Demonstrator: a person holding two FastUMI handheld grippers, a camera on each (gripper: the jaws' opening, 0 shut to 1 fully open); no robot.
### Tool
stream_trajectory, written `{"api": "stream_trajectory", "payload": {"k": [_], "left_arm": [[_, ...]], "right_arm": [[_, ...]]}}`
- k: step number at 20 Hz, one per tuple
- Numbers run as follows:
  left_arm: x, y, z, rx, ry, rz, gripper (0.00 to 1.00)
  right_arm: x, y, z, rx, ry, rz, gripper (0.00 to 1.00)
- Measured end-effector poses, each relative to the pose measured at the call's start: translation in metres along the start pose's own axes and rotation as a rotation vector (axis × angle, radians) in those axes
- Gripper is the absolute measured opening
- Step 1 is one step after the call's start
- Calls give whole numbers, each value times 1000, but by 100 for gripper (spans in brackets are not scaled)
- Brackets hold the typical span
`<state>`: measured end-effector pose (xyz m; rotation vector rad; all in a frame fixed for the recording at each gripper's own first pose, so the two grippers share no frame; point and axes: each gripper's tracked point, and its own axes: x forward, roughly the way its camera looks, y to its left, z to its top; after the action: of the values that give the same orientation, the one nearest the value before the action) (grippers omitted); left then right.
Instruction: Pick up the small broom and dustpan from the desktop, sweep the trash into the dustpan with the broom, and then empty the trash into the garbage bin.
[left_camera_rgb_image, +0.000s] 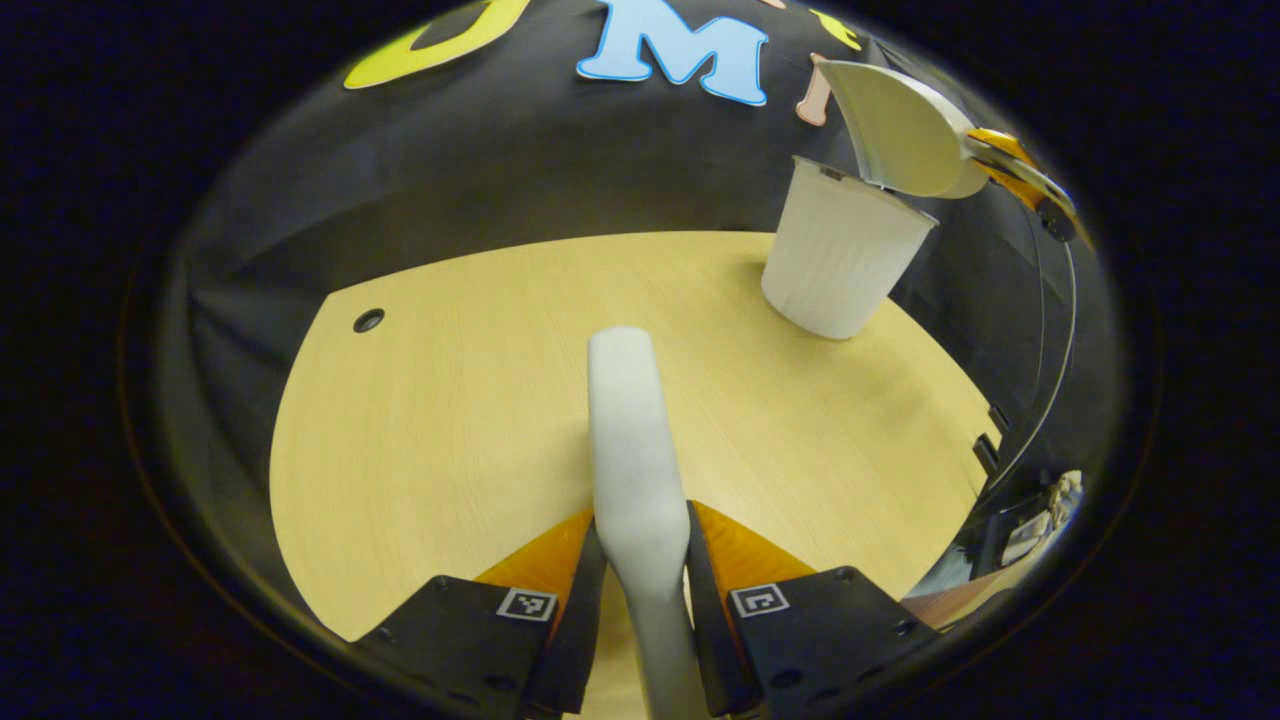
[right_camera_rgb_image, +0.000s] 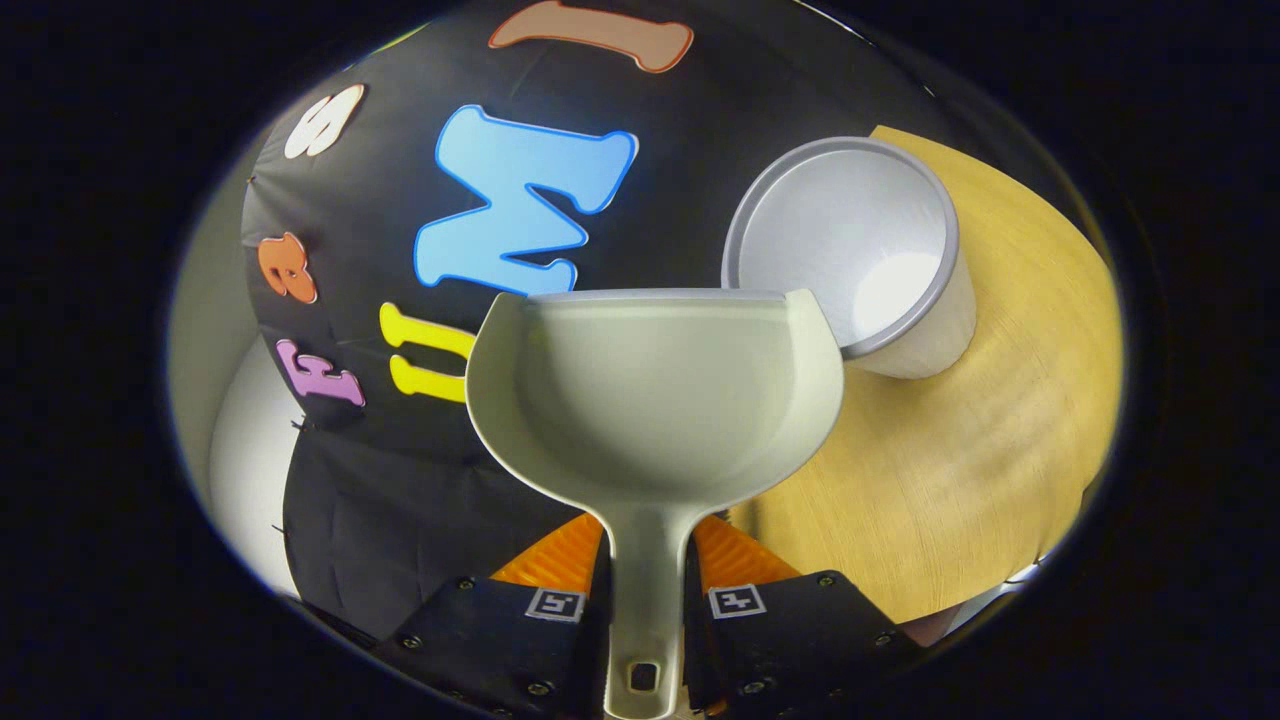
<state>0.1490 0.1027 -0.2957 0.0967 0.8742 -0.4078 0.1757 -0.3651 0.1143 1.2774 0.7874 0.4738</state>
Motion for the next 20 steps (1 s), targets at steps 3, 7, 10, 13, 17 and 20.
{"api": "stream_trajectory", "payload": {"k": [3,7,10,13,17,20], "left_arm": [[-2,8,0,-14,-7,27,51],[-3,13,-6,-50,-4,57,51],[-2,19,-9,-84,-4,79,50],[0,26,-13,-97,-2,112,49],[9,30,-20,-114,4,126,51],[18,32,-23,-108,5,153,51]], "right_arm": [[-2,6,-24,-69,30,2,30],[2,-6,-57,-185,61,-51,30],[8,-23,-77,-284,52,-117,30],[21,-42,-92,-368,33,-185,30],[39,-82,-103,-495,1,-335,30],[49,-119,-112,-607,-20,-460,30]]}}
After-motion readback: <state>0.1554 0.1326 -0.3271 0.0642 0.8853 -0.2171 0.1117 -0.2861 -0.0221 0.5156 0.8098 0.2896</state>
